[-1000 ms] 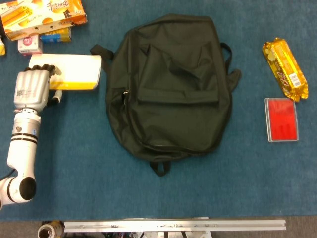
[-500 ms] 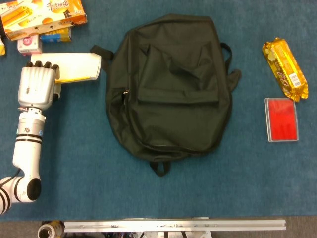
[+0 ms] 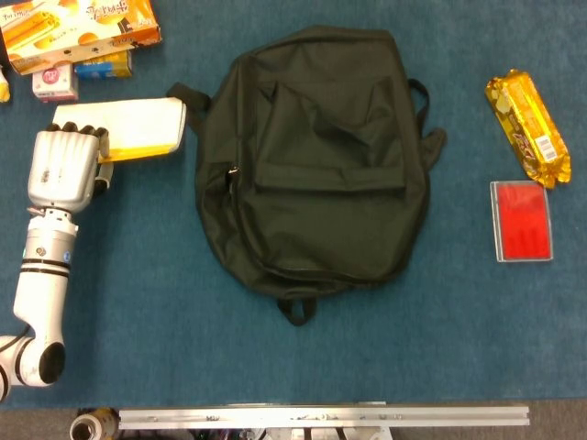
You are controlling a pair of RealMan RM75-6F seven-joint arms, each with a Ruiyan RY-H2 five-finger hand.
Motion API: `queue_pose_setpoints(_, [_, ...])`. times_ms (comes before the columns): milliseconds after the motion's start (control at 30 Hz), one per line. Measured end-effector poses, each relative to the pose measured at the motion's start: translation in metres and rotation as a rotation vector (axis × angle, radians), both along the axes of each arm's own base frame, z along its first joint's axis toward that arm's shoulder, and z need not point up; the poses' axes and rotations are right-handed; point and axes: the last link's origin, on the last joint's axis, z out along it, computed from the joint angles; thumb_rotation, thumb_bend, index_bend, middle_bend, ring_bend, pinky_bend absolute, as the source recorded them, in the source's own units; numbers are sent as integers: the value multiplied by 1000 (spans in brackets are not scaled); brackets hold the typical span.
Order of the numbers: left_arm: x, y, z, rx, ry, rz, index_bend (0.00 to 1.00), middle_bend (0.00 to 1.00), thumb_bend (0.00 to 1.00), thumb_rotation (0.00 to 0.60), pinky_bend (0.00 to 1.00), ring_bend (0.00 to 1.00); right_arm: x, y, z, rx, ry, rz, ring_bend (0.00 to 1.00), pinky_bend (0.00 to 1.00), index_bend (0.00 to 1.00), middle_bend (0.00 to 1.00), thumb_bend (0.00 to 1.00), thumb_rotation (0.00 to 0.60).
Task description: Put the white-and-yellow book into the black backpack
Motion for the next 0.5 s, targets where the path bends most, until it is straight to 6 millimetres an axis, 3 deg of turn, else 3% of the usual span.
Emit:
queue_pose_setpoints(200, [-2,-3,6,27,-28,-53,747,674,384,600,574,548,1,-1,-1,2,0,0,196,291,298,282,206,600])
queue_pose_setpoints(500, [-4,-7,25,88,-45,-140,772,683,384,600,588,550,8,-3,0,-16,-9,12,196,291,298,282,209,600])
